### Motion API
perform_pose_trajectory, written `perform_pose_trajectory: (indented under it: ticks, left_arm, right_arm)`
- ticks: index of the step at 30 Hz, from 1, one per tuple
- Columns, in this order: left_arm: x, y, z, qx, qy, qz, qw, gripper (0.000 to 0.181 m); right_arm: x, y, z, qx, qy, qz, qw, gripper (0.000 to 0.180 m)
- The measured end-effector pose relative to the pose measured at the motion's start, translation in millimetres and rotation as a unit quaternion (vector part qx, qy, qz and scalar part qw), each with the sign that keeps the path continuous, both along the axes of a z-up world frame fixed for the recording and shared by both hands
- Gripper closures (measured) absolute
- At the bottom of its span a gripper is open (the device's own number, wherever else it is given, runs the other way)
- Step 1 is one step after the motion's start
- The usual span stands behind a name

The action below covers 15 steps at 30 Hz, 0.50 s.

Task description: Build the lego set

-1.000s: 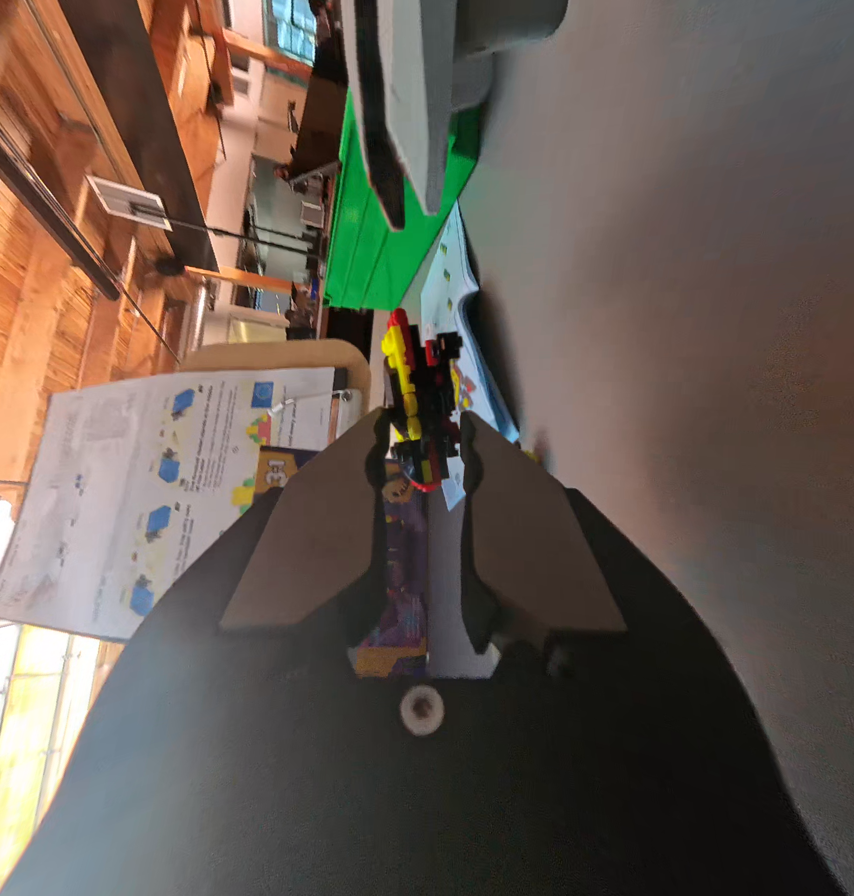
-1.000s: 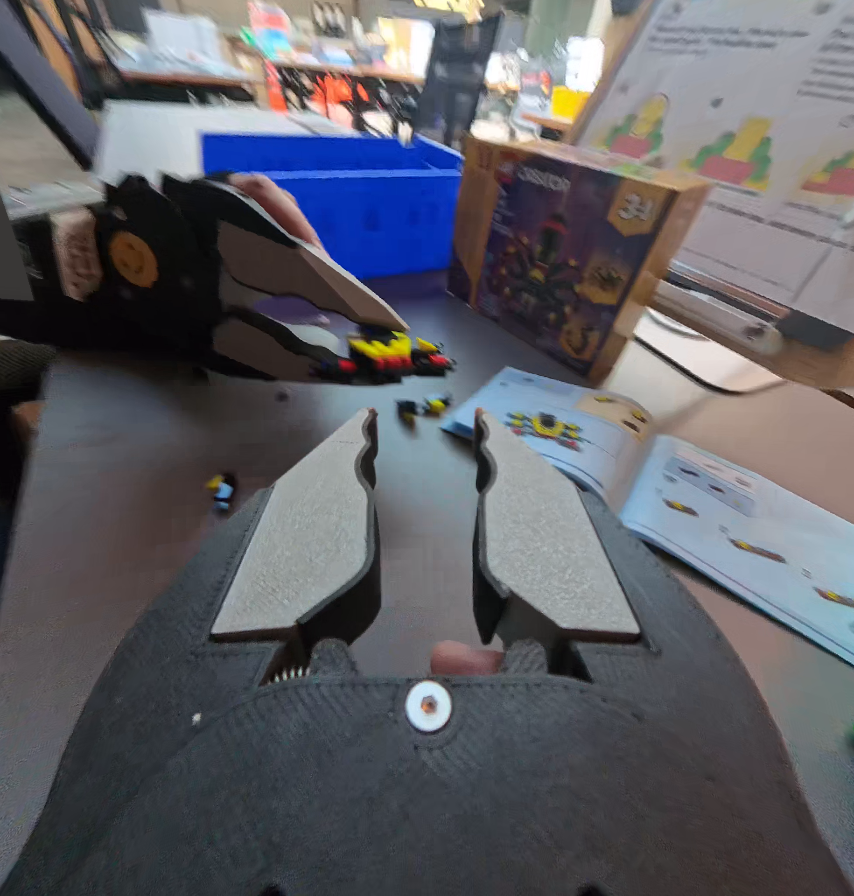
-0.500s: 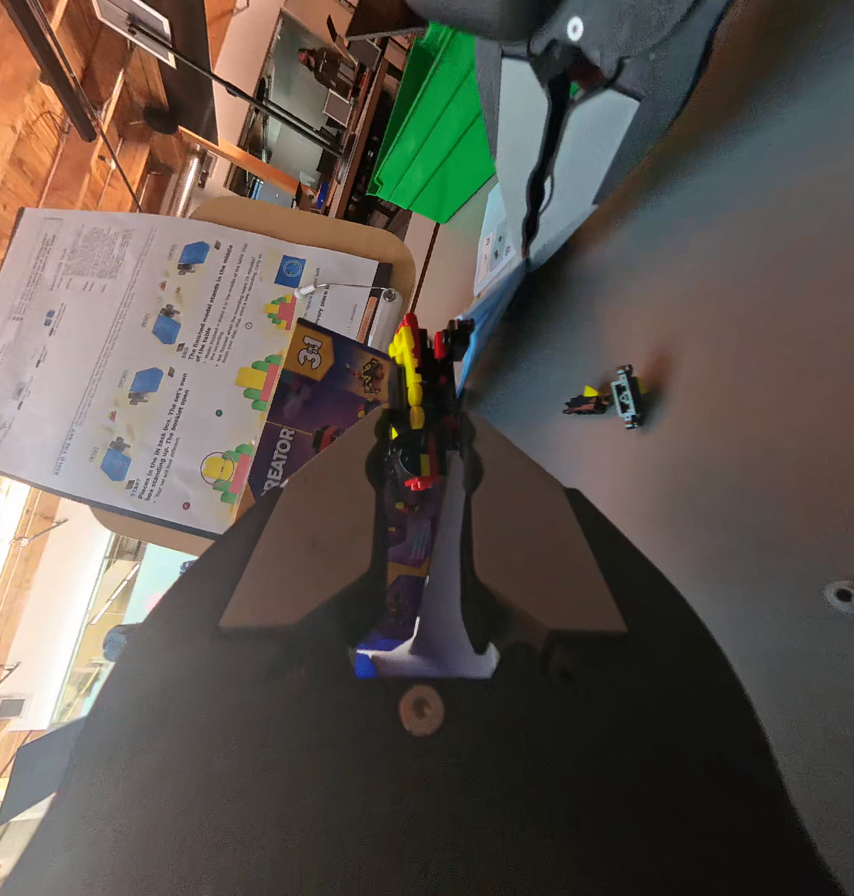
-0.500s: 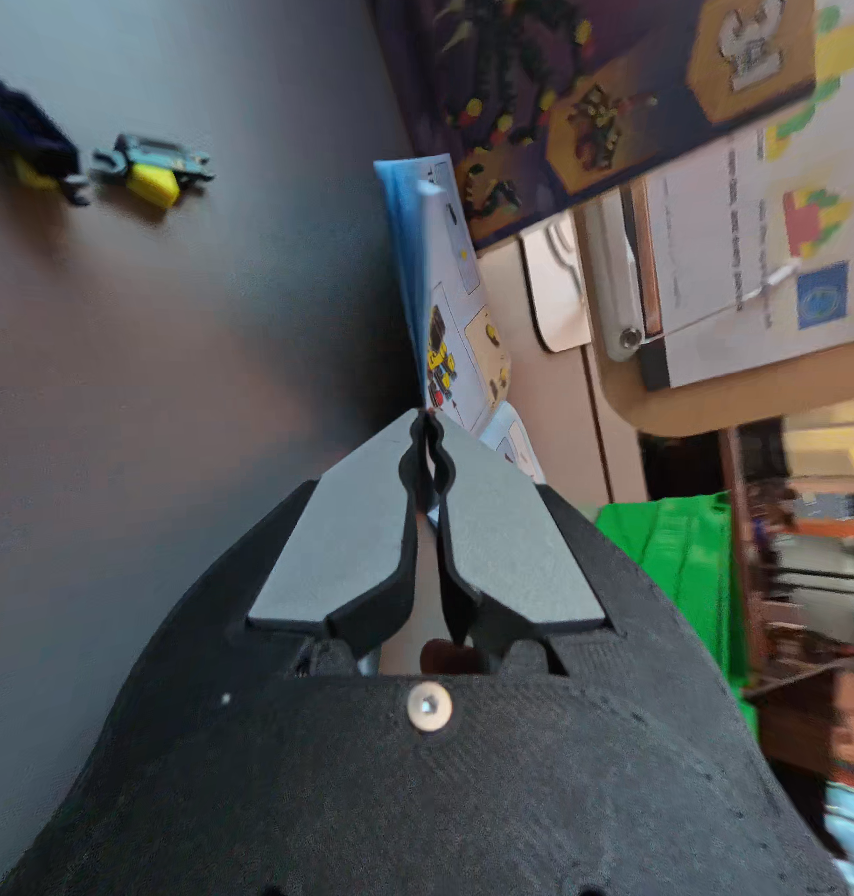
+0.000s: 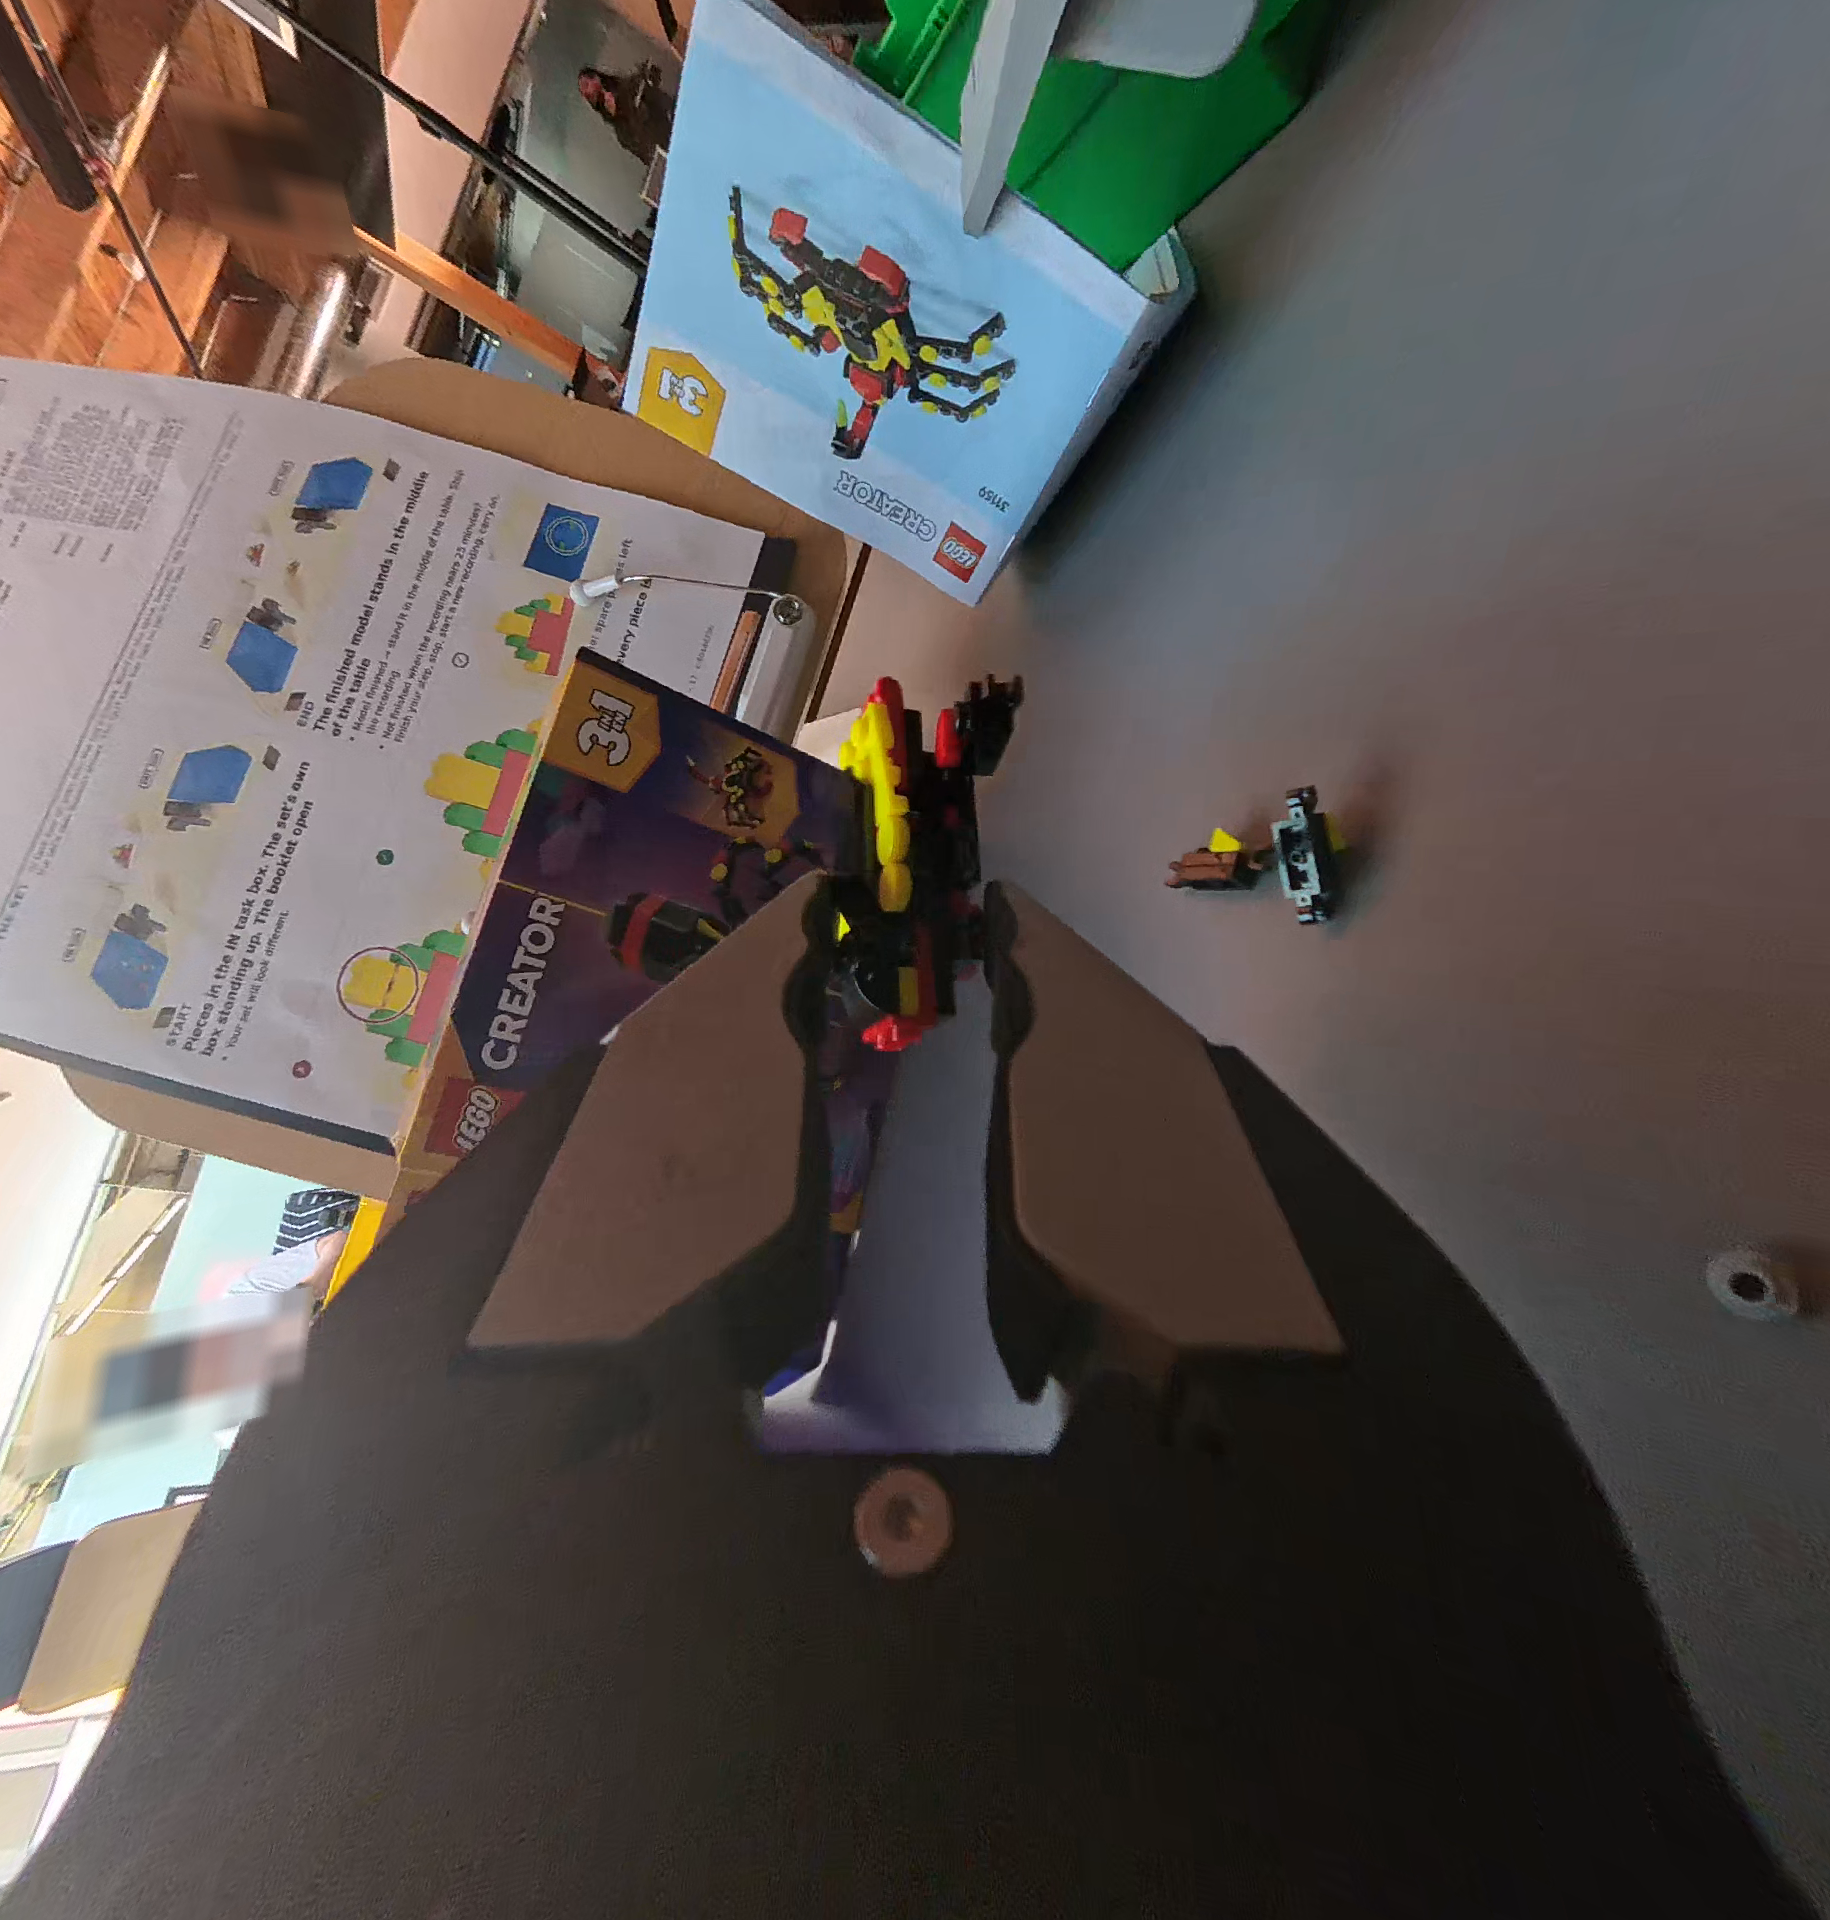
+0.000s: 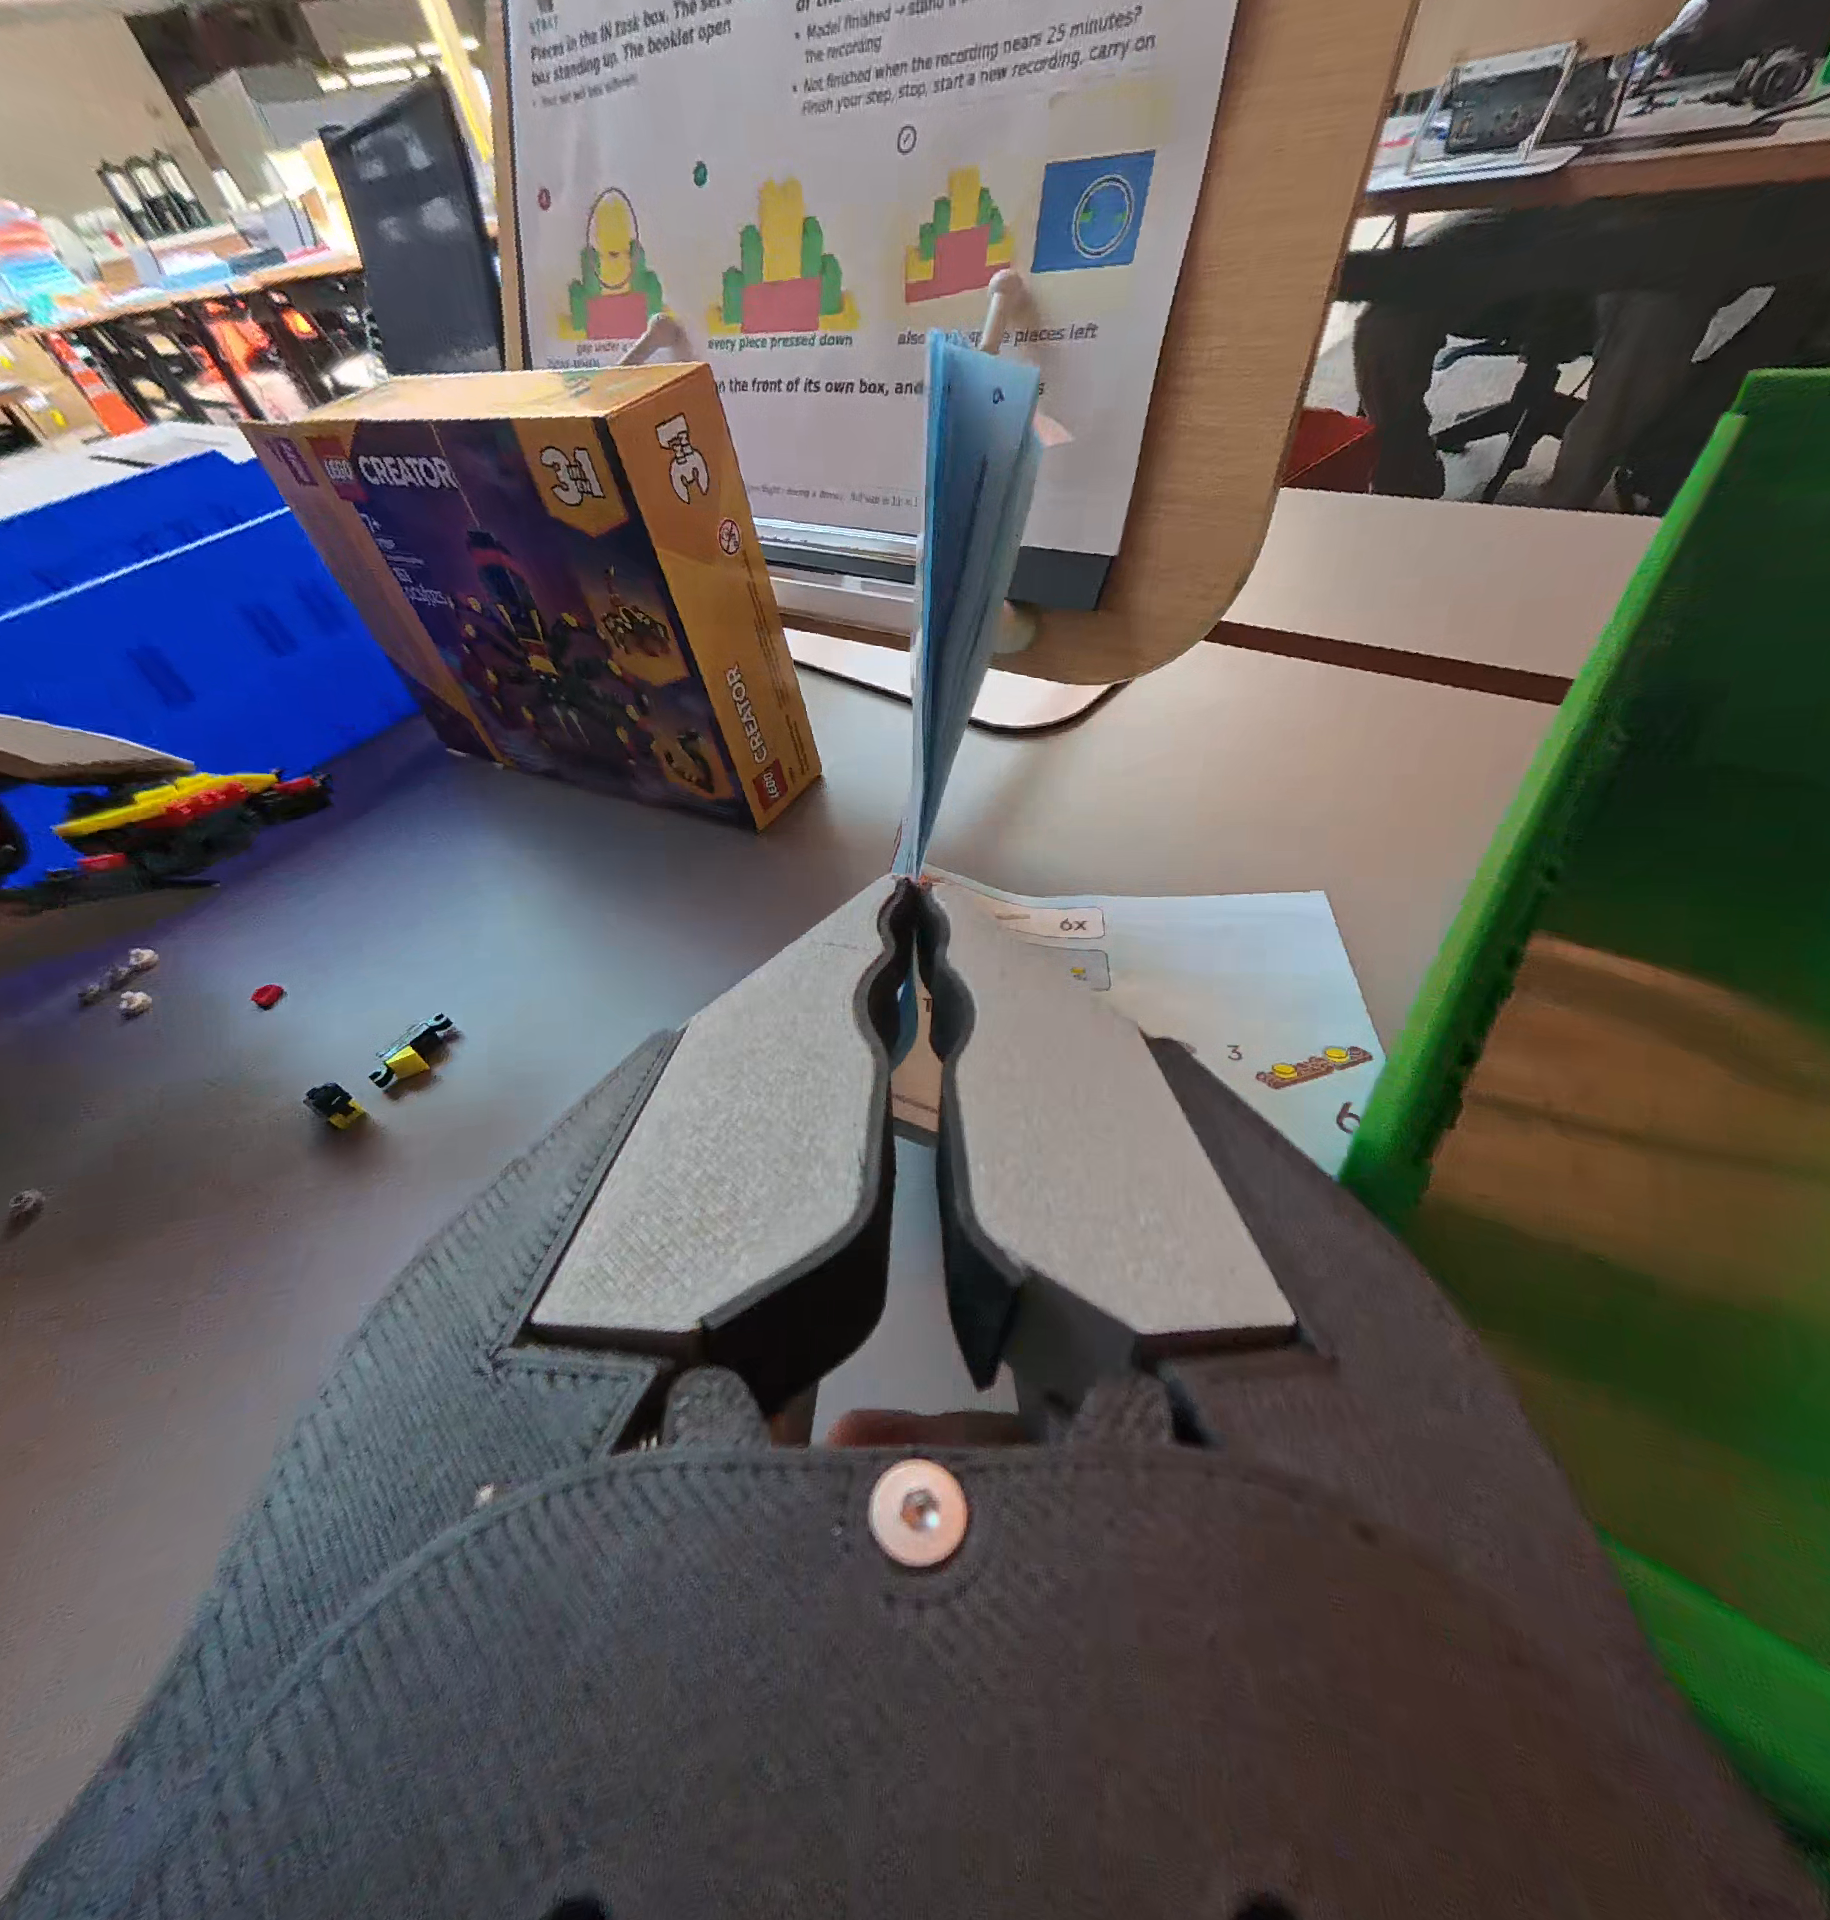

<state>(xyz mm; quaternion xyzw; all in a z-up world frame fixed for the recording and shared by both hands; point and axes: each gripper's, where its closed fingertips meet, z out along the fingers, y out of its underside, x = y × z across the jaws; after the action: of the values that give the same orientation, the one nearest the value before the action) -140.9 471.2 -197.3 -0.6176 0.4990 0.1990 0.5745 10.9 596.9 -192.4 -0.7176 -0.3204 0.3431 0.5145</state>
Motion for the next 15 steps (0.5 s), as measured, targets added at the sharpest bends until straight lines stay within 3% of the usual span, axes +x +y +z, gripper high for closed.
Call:
perform_pose_trajectory:
  ticks: [15]
  left_arm:
    - [2.6,-1.7,1.7,0.0,-0.004,-0.007,1.0,0.155]
  right_arm:
    - [0.2,1.3,-5.9,0.007,-0.015,0.004,1.0,0.18]
